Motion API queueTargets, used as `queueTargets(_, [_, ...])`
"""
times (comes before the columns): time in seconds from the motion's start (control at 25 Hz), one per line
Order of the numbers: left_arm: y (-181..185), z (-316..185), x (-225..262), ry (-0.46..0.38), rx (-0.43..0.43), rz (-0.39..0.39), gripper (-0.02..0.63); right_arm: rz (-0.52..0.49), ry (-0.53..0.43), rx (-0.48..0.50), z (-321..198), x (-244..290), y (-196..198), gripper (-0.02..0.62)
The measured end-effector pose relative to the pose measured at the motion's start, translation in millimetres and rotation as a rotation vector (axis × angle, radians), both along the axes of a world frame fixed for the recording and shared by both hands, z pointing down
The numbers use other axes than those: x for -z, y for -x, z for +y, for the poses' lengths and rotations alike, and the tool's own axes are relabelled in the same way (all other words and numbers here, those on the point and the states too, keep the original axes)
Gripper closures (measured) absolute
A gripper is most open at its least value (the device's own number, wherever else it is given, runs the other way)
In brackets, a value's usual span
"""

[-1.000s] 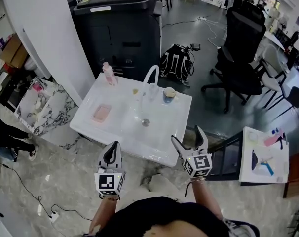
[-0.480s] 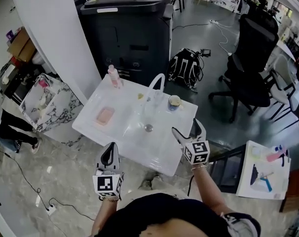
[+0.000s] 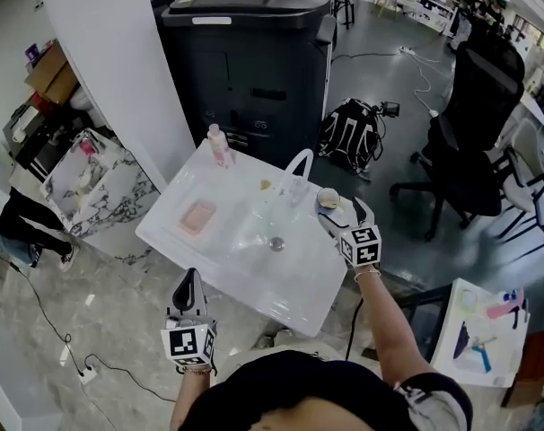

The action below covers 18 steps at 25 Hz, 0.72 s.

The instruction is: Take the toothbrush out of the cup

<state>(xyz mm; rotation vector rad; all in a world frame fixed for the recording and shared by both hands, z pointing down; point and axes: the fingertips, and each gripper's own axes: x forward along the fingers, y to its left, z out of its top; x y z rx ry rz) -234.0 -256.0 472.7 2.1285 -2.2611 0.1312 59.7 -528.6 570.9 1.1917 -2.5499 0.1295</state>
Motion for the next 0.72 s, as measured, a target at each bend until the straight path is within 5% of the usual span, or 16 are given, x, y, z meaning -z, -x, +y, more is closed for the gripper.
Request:
queueTargets(0.24, [11,-9,1,-0.002,0.034,0.005,0.604,0.031,0.077,0.041,-29,-29,9,0.173])
queueTargets(0.4, [12,-16,-1,0.001,0.042,0.012,0.604,0.036,0.105,0.062,-40,-41,12,0.455])
queueTargets(0.48, [9,-19,0,0.0,0.038,0.01,0.604,0.051,0.105,0.073,-44,-44,12,0.536])
queueTargets(0.72, [6,-19,-3,0.009,0.035,0.009,0.604,0.054,0.081,0.07,-53,-32,9,0.56])
